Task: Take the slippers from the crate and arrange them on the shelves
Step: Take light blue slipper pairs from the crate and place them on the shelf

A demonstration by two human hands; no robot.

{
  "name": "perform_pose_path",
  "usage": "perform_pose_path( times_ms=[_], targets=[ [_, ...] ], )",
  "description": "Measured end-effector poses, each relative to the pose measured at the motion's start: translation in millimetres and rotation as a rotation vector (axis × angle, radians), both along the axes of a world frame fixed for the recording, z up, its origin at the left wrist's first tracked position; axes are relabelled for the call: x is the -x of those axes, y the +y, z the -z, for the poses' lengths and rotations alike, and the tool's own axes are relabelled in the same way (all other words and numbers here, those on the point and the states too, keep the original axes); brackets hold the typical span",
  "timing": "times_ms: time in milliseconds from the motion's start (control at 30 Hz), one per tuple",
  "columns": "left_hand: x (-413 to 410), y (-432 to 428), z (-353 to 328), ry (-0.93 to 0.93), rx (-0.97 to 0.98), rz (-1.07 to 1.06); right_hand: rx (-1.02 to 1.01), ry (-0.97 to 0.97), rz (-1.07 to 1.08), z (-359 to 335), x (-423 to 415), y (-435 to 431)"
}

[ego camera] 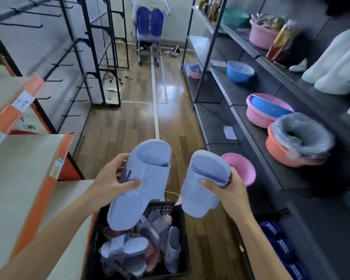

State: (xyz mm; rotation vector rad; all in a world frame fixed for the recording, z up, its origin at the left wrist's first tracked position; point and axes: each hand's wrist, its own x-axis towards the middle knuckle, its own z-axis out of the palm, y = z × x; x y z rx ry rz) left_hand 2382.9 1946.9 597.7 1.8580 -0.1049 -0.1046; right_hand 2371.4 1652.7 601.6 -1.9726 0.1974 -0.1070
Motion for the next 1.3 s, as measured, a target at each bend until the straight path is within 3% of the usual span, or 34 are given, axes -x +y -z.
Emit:
perform_pose_path(
  times_ms=[367, 700, 967, 1300],
  targets=[
    [-41, -30, -52, -0.145, 0.054, 0.401, 0.062, -0.074, 0.318, -58, 69, 6],
    [-8, -119, -71, -0.273, 0.057, 0.817, 0.114, -0.13, 0.676, -72, 194, -11],
    [79, -214, -74, -0.277, 0.136, 1.052, 0.19, -0.12, 0.955, -78, 320, -45],
    [267, -319, -80, -0.181, 0.26, 1.259, 0.251, -0.057, 1.225, -98, 529, -87]
  ],
)
